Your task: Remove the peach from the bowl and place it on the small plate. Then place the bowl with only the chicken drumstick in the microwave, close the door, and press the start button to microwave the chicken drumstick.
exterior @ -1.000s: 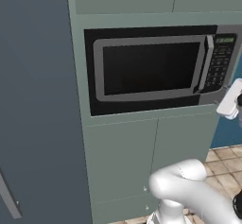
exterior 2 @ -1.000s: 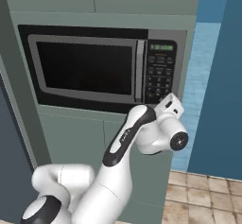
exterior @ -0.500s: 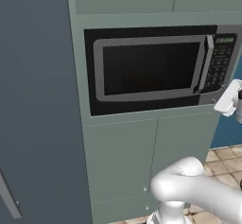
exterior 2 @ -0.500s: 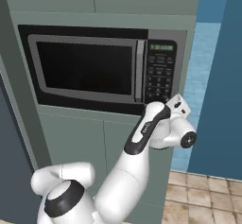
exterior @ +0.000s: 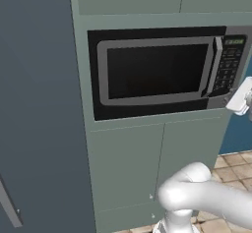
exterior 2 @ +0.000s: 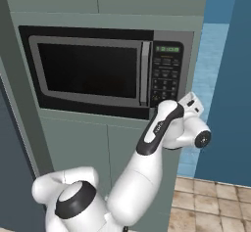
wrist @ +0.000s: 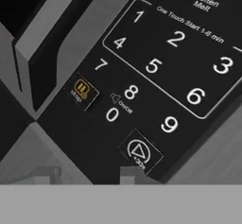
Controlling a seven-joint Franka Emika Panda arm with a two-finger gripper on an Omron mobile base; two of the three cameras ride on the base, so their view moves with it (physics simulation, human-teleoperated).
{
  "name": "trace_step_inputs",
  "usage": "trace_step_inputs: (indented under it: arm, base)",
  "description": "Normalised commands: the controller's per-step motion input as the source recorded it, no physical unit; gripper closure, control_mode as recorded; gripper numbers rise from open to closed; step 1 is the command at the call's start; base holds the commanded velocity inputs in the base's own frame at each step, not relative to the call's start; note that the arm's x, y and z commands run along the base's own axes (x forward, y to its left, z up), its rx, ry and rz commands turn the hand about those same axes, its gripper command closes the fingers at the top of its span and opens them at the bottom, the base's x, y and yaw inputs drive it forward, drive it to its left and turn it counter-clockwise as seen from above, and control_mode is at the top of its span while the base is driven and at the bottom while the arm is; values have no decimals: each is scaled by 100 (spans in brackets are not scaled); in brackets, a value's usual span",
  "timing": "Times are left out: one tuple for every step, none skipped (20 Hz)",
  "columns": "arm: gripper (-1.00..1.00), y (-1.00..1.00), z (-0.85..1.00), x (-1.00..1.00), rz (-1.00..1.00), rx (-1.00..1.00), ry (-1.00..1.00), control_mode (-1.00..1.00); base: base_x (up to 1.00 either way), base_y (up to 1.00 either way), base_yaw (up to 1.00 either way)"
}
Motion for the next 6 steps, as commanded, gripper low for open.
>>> trace_step_inputs:
  arm:
    - [-100,32,0,7,0,0,-5,-100]
    - [-100,38,0,2,0,0,-9,-100]
    - [-100,44,0,5,0,0,-13,-100]
    - [-100,46,14,7,0,0,-20,-100]
    - [-100,44,26,9,0,0,-20,-100]
    - [-100,44,34,9,0,0,-21,-100]
  base:
    - [0,0,0]
    - [0,0,0]
    - [0,0,0]
    - [0,0,0]
    - [0,0,0]
    - [0,0,0]
